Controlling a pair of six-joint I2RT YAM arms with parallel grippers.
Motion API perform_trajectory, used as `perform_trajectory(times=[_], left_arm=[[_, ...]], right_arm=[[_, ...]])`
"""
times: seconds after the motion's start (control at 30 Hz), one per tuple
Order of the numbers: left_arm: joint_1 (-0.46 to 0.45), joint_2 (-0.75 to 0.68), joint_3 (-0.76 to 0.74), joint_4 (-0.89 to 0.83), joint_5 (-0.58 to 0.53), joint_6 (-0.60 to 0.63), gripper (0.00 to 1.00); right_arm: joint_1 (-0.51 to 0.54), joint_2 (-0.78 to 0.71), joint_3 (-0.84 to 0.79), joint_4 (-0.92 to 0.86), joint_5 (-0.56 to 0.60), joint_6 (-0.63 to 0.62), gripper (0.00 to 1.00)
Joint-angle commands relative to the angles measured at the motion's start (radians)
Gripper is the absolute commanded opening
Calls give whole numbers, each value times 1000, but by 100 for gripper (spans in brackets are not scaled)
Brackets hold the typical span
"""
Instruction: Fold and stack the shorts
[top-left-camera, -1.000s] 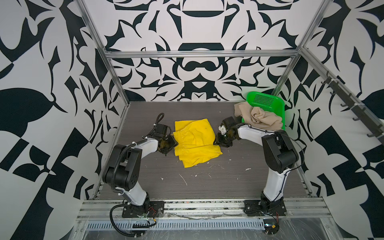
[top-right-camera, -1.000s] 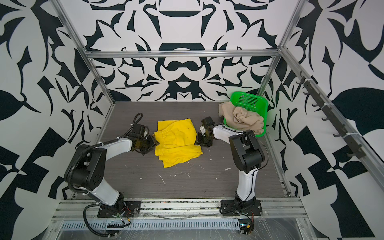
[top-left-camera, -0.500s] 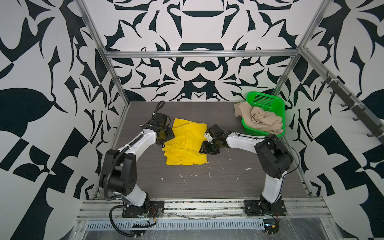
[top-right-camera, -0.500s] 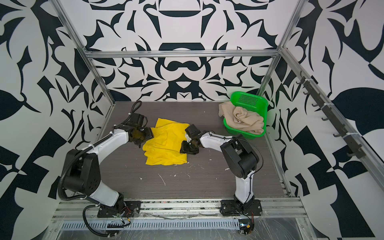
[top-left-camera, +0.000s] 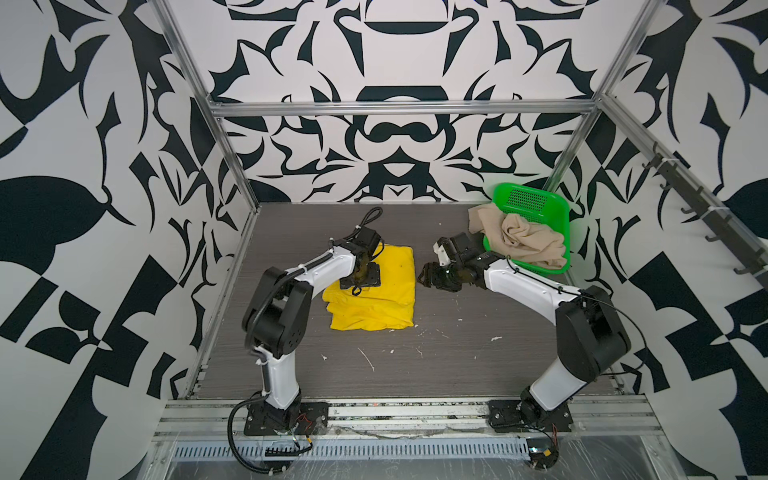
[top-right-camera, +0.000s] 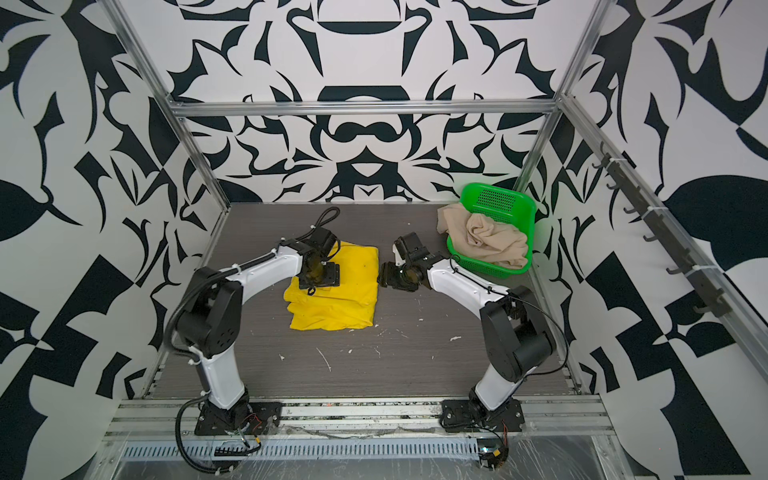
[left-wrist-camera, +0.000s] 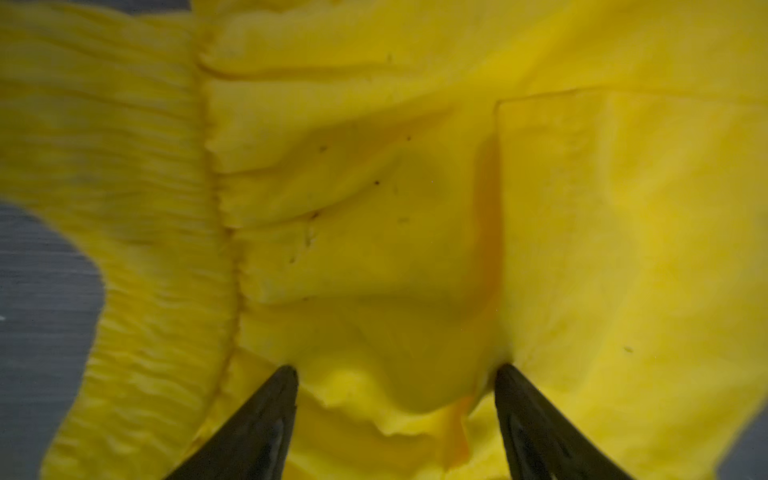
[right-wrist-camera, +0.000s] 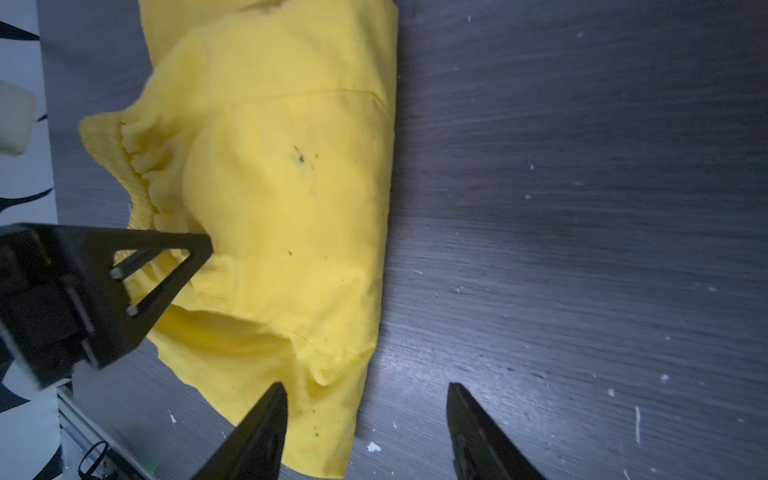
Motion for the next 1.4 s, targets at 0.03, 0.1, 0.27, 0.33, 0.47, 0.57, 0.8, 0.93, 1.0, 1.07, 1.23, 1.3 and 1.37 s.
perform_trajectory(times=[0.03,0.1,0.27,0.33,0.47,0.57,0.8,0.93,1.0,1.07,1.23,1.3,1.37], left_arm=[[38,64,43,-87,-38,52,80],[71,73,33,-84,-30,72,80],[202,91,26,-78,3,161,80],[258,104,48,-84,13,199,80],[370,143,91,-80,34,275,80],[430,186,156,-74,47,325,80],[519,403,483,-187,36,505,80],[550,503,653,-226,46,558,80],[560,545,738,-259,45,568,80],[564,573,808,-287,50,568,80],[557,499,859,-310,88,518,83],[542,418,838,-302,80,500,84],[519,310,795,-282,68,480,87]], right_arm=[[-10,-27,-45,-23,9,-21,65],[-17,-36,-60,-21,7,-22,65],[-36,-57,-94,-10,3,-27,65],[-43,-65,-102,-10,5,-31,65],[-56,-87,-122,-12,10,-32,65],[-60,-109,-146,-3,15,-30,65],[-63,-130,-188,23,10,-18,65],[-65,-141,-203,32,6,-15,65],[-66,-148,-203,32,6,-17,65],[-66,-155,-197,34,6,-21,65],[-74,-173,-138,-4,19,-57,65],[-85,-183,-98,-38,34,-82,65],[-106,-195,-46,-81,58,-112,65]])
